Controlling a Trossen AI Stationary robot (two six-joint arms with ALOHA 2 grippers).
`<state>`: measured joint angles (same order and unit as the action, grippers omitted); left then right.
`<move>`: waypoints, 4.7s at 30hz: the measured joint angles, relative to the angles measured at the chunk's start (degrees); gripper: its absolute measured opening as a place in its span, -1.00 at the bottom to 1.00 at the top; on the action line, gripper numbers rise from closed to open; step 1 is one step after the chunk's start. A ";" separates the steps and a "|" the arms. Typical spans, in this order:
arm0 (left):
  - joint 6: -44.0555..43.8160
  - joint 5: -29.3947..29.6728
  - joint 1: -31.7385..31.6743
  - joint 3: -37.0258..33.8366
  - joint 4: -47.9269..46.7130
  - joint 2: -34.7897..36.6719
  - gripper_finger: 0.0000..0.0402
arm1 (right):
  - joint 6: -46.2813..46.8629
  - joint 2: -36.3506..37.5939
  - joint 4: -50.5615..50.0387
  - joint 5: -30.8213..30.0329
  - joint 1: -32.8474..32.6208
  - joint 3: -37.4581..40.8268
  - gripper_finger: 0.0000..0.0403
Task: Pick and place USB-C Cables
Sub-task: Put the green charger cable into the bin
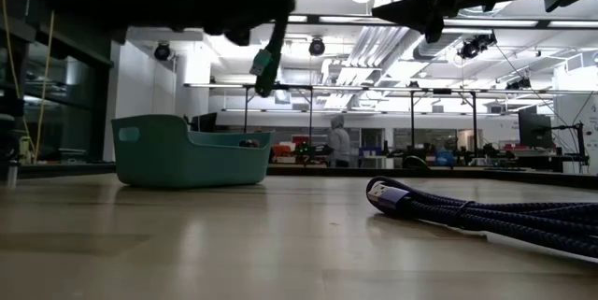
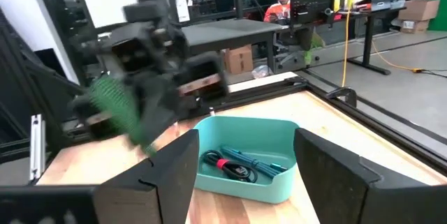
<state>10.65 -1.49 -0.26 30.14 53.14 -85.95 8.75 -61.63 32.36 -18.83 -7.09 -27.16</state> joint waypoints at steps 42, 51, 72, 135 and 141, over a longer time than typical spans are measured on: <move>-5.97 6.86 -0.76 -12.21 16.55 5.03 -1.00 | 0.22 0.00 0.42 -0.50 0.00 0.00 0.13; -9.29 15.44 -0.76 -10.78 13.16 5.48 -1.00 | 0.22 0.00 0.42 -0.50 0.00 0.00 0.13; -24.88 49.10 3.15 8.41 -57.19 7.13 -1.00 | 0.24 0.00 0.00 -0.52 -0.01 0.01 0.13; -41.91 25.02 -3.10 22.52 -86.36 -10.23 -0.97 | 0.39 0.00 -0.20 -0.50 0.00 0.00 0.13; -39.95 24.50 -2.43 22.46 -86.34 -10.34 -0.83 | 0.39 0.00 -0.20 -0.52 -0.02 0.00 0.13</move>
<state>-29.30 23.01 -2.69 52.60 -33.19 -96.29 9.15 -61.63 32.16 -19.35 -7.11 -27.16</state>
